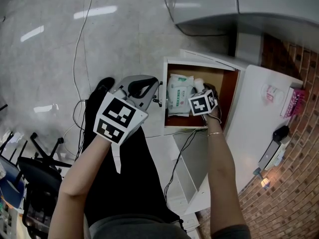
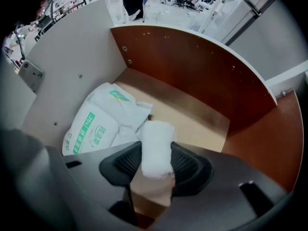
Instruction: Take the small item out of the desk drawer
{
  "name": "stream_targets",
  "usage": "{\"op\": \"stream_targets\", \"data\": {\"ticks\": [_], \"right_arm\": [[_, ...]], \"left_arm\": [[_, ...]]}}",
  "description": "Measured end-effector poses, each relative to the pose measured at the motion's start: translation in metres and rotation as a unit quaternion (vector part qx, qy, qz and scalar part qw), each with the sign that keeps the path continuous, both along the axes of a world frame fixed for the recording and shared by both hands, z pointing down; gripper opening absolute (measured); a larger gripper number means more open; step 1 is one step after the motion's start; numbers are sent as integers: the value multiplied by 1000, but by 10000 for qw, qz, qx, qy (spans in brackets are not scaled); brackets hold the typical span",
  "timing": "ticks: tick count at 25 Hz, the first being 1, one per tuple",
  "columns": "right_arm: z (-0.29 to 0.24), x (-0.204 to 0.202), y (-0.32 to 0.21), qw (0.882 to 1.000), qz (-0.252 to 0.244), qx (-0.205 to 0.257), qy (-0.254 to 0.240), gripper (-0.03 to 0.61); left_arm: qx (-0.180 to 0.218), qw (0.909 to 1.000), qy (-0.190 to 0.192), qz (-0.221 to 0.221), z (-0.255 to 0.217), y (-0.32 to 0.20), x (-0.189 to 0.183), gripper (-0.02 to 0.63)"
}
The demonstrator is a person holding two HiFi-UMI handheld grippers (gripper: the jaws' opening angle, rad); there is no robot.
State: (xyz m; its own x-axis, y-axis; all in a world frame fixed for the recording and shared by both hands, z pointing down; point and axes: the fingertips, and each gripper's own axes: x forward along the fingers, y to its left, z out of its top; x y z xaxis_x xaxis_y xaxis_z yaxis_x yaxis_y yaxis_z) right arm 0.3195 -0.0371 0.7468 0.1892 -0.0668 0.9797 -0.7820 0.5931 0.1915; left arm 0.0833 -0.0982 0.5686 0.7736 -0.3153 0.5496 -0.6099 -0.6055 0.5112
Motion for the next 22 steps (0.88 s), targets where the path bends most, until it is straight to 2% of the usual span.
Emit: {"op": "stream_targets", "data": {"ticks": [3, 11, 22], "right_arm": [[-2, 0, 2, 9999, 64, 105, 53, 179], [-13, 6, 13, 9991, 217, 141, 350, 173], [-37, -32, 20, 9983, 350, 465, 14, 173]], "left_arm": [[6, 10000, 14, 19, -1, 0, 3, 25], [31, 10000, 14, 84, -6, 3, 2, 25], [181, 9997, -78, 150, -16, -1, -1, 25]]}}
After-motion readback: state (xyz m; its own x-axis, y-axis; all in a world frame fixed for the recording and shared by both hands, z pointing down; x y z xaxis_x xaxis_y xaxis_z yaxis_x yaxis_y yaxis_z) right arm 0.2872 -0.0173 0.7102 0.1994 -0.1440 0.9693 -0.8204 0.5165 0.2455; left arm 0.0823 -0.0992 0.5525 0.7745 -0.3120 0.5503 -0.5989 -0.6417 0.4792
